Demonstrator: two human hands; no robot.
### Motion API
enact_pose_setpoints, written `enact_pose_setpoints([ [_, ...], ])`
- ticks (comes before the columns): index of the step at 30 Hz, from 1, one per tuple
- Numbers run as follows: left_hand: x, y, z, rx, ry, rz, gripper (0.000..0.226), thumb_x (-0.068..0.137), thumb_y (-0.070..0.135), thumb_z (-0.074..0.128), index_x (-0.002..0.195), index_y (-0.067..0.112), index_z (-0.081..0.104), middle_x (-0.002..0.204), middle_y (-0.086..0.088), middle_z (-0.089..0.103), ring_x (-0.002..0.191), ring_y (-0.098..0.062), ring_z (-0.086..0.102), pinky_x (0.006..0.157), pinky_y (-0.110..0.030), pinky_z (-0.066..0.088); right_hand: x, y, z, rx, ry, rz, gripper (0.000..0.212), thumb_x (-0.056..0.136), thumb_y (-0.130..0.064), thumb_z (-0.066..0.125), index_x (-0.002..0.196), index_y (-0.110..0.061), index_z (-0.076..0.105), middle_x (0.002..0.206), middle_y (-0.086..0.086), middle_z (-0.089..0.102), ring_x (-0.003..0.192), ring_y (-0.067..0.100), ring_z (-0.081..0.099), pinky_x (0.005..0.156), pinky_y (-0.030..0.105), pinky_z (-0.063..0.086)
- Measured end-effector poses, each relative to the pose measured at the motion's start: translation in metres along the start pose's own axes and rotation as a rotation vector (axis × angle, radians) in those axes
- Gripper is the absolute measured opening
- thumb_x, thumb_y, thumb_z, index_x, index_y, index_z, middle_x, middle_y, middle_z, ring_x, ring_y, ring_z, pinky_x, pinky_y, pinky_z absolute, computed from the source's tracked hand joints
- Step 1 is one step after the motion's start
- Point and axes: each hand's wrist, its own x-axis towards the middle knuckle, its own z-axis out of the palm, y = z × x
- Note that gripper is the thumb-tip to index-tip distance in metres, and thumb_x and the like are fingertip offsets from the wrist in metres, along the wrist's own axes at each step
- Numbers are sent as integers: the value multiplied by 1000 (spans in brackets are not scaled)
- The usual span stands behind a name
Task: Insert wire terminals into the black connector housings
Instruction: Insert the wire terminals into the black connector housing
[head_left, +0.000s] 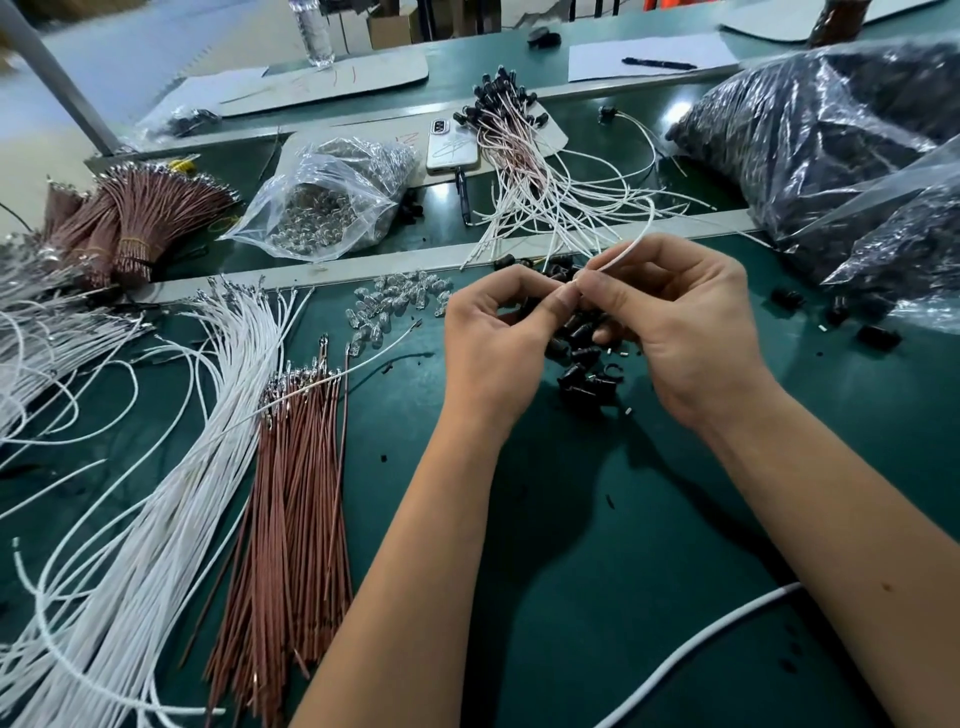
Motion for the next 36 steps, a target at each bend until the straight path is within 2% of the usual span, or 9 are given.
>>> enact_pose_setpoints([
  [4,1,-1,-1,-17,-28,4,13,87,4,77,75,2,71,58,13,60,46,4,47,51,-8,36,0,0,-1,-24,4,-38,11,87,5,76,86,-5,71,73,1,73,65,13,67,53,21,54],
  [11,1,-1,-9,6,-111,-65,11,82,8,82,92,5,78,81,-3,75,60,1,57,56,-10,41,4,-1,-6,78,46,67,11,87,1,76,86,-9,72,72,2,71,63,14,64,50,20,50],
  [15,1,0,-6,-1,-106,-47,4,84,4,79,85,7,76,71,4,71,56,3,55,55,-10,40,4,0,-7,113,17,93,9,75,-12,82,81,-13,75,71,2,71,62,12,64,50,20,49],
  [20,0,2,-5,-51,-122,-58,7,89,4,73,83,5,74,60,12,63,50,3,49,53,-9,38,4,1,-7,117,-4,98,9,74,-14,82,80,-14,75,70,1,71,62,11,63,50,20,48],
  [22,-1,4,-5,-81,-129,-67,8,90,3,72,82,5,74,60,7,62,48,0,45,51,-11,36,4,1,-7,133,-4,102,9,74,-13,81,79,-14,74,71,1,72,62,11,63,50,20,48],
  [25,-2,7,-4,-117,-116,-80,7,90,3,72,83,3,74,68,-12,61,50,-8,40,50,-17,33,3,1,-6,161,-6,101,12,74,-11,80,81,-10,71,72,3,72,62,11,62,51,19,48],
  [28,-2,9,-6,-139,-149,-114,7,90,-1,70,94,1,76,74,-12,66,54,-9,43,52,-19,35,4,0,-6,179,13,98,14,77,-9,78,85,-6,67,73,2,70,62,11,61,50,19,47],
  [32,-2,9,-11,-217,-255,-244,33,94,-14,52,116,1,71,87,-10,73,62,-11,52,58,-16,42,7,-2,-11,146,51,113,10,81,-6,75,89,-6,68,71,1,68,63,12,59,51,20,46],
  [36,-2,12,-12,-265,-306,-311,39,96,-16,47,125,4,63,96,-15,73,66,-15,58,65,-19,51,7,0,-13,93,23,123,9,90,0,71,92,-8,72,72,2,69,65,19,58,52,22,48],
])
